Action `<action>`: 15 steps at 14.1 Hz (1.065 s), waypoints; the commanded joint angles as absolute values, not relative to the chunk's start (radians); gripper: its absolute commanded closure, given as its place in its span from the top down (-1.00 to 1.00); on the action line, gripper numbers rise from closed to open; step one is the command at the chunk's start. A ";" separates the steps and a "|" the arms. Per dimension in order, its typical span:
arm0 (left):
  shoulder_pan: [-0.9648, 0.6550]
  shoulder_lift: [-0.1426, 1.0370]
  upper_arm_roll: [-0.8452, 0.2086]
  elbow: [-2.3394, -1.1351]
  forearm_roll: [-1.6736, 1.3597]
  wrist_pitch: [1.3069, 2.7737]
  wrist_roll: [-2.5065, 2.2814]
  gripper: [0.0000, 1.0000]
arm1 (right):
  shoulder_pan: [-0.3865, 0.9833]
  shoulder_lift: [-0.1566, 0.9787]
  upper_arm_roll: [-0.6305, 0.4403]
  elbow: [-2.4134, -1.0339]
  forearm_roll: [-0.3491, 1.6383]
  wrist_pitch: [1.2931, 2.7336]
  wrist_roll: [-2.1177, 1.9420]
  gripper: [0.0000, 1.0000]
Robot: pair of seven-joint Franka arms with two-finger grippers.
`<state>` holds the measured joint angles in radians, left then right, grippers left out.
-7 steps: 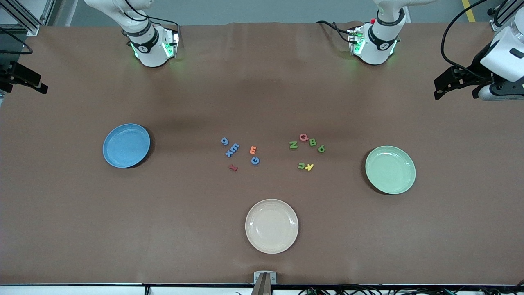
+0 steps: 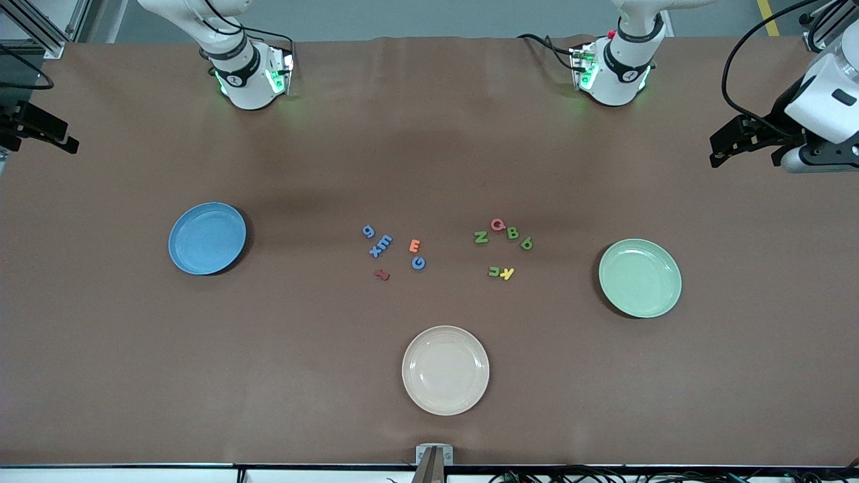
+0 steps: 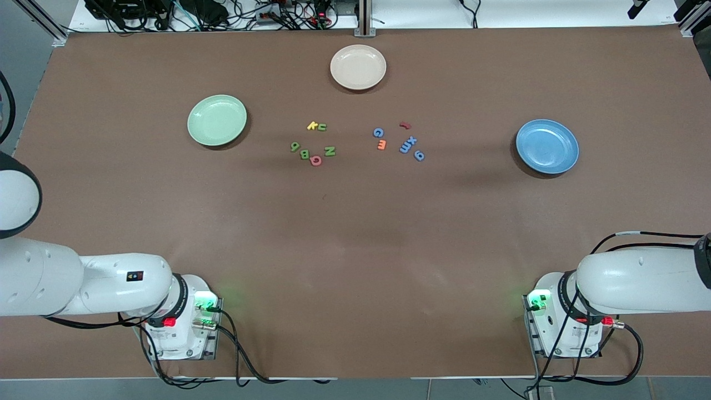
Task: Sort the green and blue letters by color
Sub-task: 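Reach the left gripper to the green d while the right gripper reaches blue letters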
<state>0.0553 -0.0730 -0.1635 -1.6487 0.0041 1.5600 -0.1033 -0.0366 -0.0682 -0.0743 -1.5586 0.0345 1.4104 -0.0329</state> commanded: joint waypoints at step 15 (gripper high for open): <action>-0.138 0.268 -0.222 -1.997 -0.005 2.180 -0.648 0.96 | -0.054 0.082 -0.101 -1.514 0.021 1.446 -0.032 1.00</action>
